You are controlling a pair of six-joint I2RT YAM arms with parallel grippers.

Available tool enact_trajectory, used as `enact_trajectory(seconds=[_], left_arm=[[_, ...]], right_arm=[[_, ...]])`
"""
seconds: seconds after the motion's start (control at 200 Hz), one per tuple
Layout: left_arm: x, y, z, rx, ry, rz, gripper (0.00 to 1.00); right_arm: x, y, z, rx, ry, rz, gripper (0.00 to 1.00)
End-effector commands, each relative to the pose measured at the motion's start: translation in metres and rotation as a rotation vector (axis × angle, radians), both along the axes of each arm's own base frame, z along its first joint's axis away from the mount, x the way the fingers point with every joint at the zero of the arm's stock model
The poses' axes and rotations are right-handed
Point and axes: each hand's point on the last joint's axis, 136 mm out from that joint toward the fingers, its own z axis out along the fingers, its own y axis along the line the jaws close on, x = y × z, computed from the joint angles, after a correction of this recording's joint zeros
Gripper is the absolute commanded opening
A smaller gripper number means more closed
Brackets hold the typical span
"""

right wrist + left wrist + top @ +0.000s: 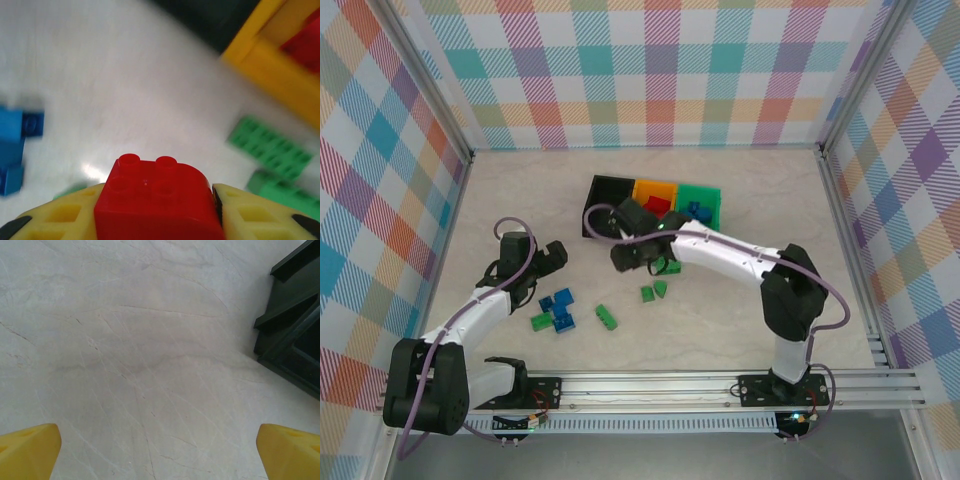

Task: Sort the legos into containers by color
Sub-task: Place the lego in the container, then pick up the legos from the bottom-left of the table.

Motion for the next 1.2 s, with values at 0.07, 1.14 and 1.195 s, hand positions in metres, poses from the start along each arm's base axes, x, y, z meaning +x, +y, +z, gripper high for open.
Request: enact_trajectory(seconds=[0.07,1.14,1.195], left_arm=[[0.008,-0.005,0.008,-0.018,-0.022,-0.013,1.0],[0.003,0.013,0.008,0.025,-0.002,0.078,1.0],[0.004,0.016,0.004,0.027,0.021,0.093,1.0]], right_arm=[[0.068,-0.014,0.027,0.059,-0.152,-0.098,0.46],[-0.036,0.086,-0.005,0.12,0.021,0.287,0.7],[-0.049,0.101,-0.013,0.155,0.06,0.299,0.7]])
